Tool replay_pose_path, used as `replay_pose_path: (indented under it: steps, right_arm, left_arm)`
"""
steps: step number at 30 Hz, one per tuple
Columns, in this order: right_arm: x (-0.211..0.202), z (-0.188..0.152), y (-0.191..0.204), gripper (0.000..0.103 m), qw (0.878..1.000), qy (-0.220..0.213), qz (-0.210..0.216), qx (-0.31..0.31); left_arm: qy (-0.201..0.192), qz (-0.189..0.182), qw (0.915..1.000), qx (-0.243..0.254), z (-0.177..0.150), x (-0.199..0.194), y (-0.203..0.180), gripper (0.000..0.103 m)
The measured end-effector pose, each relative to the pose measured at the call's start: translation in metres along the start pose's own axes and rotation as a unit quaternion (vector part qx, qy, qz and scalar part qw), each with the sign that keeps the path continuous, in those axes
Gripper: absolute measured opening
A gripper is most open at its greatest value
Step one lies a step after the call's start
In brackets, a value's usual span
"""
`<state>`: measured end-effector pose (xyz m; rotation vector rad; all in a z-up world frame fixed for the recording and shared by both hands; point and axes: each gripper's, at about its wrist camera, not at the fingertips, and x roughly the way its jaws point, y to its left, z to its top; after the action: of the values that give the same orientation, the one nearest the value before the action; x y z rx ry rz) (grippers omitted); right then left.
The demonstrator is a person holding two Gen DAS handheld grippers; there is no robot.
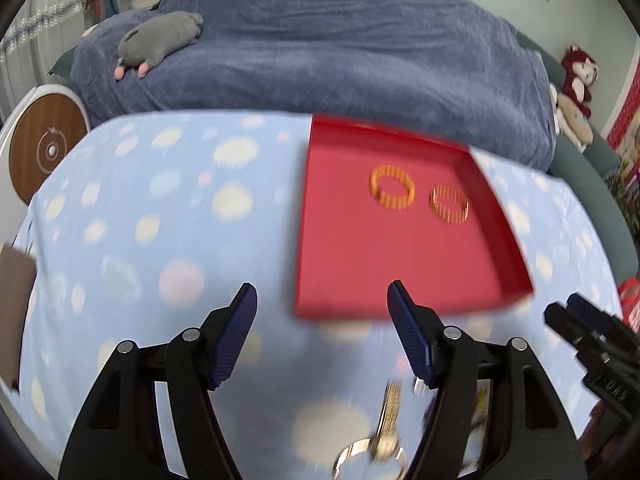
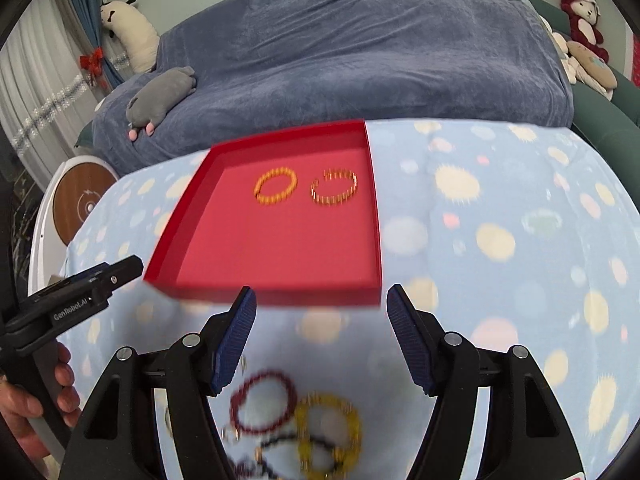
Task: Organize jewelry
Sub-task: 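Withdraw both grippers from the red box back to the jewelry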
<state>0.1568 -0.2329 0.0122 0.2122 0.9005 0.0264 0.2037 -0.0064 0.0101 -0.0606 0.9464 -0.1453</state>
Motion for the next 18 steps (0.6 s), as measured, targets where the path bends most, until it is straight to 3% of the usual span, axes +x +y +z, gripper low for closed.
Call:
replay_pose_path:
  steps: [10,18]
  right_arm:
    - [-0.031,-0.093,-0.008,0.065,0.999,0.037,-0.027,0.027]
    - [-0.035,-0.127,-0.011,0.065,0.997,0.055,-0.033,0.04]
  left_arm:
    - [0.065,-0.001,0.9978,-0.012,-0.098,-0.009,0.009,0.064]
    - [0.066,0.017,0.9976,0.011,-0.131,-0.003,-0.001,0.063]
